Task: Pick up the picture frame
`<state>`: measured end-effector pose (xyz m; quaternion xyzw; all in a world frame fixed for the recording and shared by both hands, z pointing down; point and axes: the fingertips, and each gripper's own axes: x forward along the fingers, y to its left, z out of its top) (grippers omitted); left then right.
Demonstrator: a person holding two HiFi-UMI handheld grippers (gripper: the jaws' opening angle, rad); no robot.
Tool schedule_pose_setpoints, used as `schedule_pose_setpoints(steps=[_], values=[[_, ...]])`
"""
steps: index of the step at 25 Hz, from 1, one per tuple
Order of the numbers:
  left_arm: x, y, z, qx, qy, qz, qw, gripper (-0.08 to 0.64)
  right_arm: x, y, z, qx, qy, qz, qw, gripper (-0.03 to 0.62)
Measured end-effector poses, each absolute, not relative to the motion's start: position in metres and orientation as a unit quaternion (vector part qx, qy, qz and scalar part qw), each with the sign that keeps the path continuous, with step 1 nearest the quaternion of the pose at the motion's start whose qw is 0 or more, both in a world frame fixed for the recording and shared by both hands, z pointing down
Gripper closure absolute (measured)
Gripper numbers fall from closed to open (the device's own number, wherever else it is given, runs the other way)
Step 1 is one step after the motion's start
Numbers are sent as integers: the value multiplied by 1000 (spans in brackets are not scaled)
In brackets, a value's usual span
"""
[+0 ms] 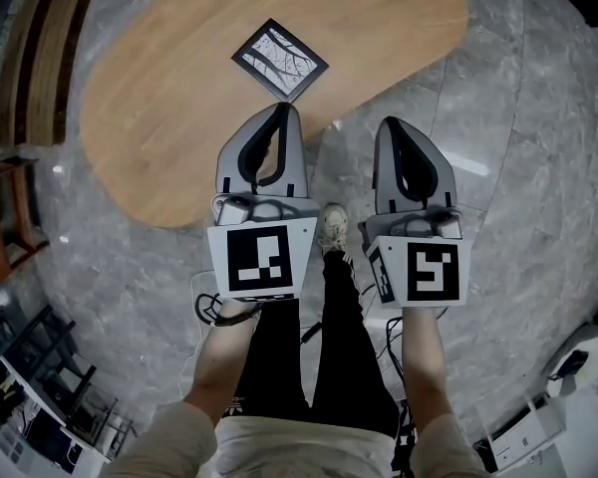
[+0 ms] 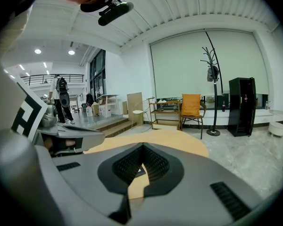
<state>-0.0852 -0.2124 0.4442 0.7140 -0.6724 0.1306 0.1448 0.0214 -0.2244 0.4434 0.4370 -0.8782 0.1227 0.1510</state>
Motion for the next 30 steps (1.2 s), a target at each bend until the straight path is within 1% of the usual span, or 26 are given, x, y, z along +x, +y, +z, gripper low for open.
schedule_pose_setpoints(steps=[6, 14, 15, 19, 21, 22, 27, 30], values=[[-84, -218, 449, 717, -668, 143, 140, 551, 27, -228, 450, 437, -876, 128, 157, 588], [-80, -227, 471, 726, -645, 178, 161, 549, 29, -224, 463, 435, -875, 145, 158, 588], [-79, -229, 473, 729, -639, 183, 164, 535, 29, -223, 464, 434, -875, 146, 159, 588], [-74, -237, 494, 742, -607, 222, 177, 385, 28, -222, 470, 429, -875, 150, 165, 588], [-72, -241, 511, 744, -591, 248, 187, 317, 28, -222, 473, 427, -875, 151, 169, 588], [-71, -243, 520, 745, -584, 261, 191, 296, 28, -221, 475, 427, -875, 151, 171, 588], [-72, -251, 570, 744, -548, 325, 202, 252, 28, -219, 486, 424, -873, 157, 184, 588], [-73, -255, 600, 741, -523, 367, 207, 245, 30, -217, 493, 425, -870, 163, 190, 588]])
